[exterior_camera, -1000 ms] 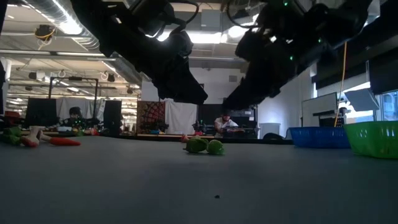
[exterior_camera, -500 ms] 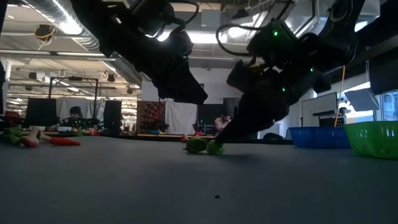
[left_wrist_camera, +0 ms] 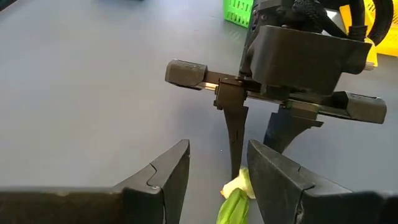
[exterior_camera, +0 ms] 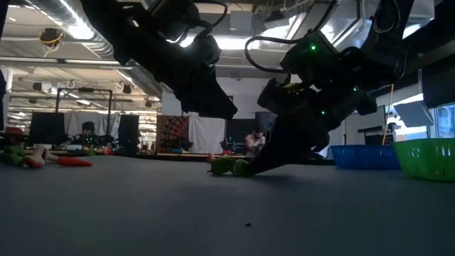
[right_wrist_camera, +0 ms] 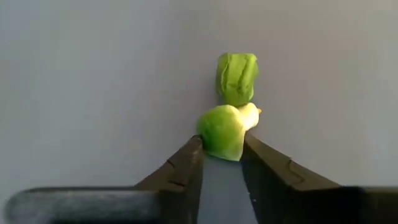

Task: Sort produce into baskets
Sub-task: Put the green mushroom into the green basket

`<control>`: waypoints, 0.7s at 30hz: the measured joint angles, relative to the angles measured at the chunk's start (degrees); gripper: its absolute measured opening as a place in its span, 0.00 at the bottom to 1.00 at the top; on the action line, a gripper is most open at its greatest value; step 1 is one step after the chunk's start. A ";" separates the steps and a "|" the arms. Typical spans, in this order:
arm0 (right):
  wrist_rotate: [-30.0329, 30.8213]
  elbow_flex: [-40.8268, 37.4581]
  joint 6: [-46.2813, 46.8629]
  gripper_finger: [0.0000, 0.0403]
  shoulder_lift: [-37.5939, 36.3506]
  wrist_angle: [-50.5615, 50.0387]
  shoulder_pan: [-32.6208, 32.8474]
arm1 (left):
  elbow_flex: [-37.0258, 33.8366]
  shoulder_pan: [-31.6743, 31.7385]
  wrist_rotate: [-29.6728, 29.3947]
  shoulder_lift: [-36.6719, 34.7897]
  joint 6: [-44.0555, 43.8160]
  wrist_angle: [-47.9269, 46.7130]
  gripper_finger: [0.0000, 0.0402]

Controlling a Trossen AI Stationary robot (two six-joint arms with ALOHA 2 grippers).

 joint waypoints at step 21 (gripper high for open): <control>2.01 -0.09 -1.77 0.05 -9.11 -14.44 -0.02 | 0.00 0.00 -0.10 0.00 -0.21 -0.04 0.39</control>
